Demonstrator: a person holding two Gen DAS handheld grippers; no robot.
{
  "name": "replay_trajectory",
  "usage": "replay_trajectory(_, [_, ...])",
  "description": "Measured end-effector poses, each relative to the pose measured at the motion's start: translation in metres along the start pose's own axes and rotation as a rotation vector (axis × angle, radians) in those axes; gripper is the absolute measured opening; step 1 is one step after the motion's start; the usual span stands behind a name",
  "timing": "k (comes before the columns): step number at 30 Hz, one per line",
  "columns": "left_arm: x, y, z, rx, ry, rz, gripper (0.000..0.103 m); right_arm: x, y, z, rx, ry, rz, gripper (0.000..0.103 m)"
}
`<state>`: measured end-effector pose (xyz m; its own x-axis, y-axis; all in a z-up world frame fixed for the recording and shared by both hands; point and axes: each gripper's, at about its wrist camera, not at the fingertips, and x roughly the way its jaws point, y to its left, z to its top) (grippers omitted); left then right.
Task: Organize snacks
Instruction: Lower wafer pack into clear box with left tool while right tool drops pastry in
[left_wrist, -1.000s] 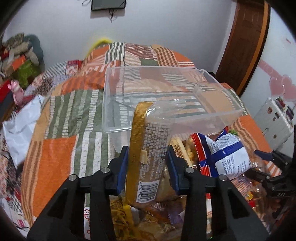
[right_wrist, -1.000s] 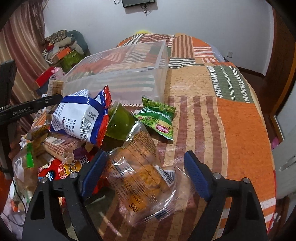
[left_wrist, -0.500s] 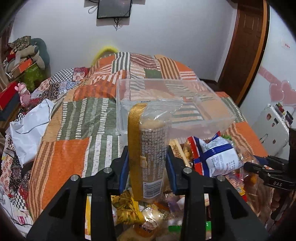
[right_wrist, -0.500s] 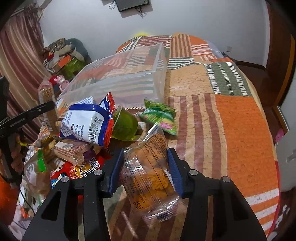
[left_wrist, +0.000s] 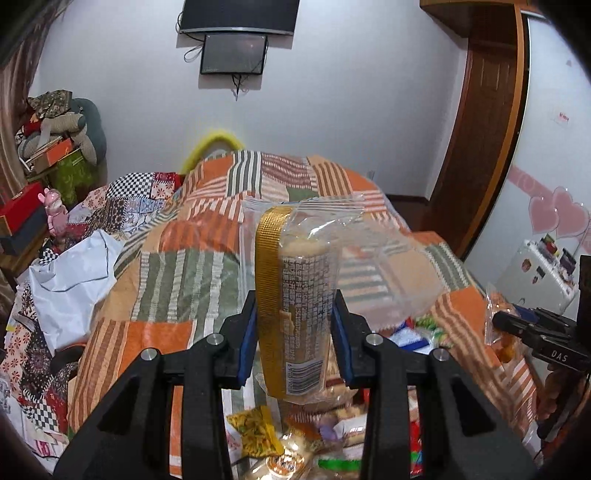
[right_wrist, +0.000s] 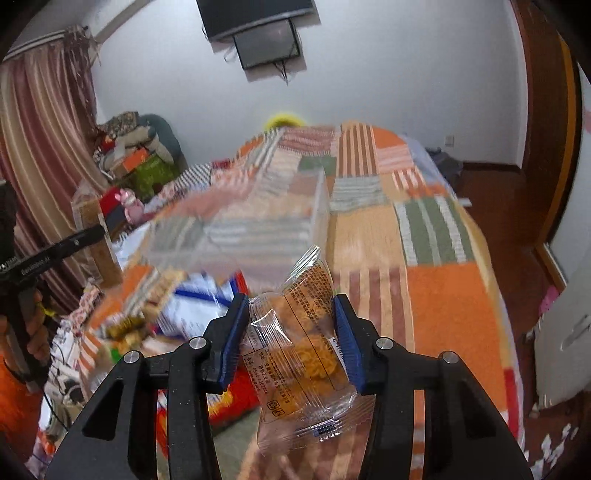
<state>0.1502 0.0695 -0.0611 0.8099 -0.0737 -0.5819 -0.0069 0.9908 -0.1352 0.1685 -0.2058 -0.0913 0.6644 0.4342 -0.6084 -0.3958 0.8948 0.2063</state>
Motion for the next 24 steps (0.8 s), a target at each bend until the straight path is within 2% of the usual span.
replay_trajectory(3, [0.001,0.000,0.010,0.002,-0.019,0.012,0.036,0.001,0.006,0.017,-0.012,-0.052,0.011,0.043])
replay_trajectory(10, [0.020,0.004,0.034,-0.014,-0.033,0.018,0.036,0.019,0.014,0.045,-0.007,-0.109,0.044,0.043])
replay_trajectory(17, [0.049,0.008,0.049,-0.023,-0.016,0.031,0.036,0.048,0.020,0.059,-0.009,-0.107,0.049,0.043])
replay_trajectory(24, [0.084,0.011,0.049,-0.039,0.021,0.034,0.036,0.088,0.023,0.065,-0.011,-0.047,0.052,0.043])
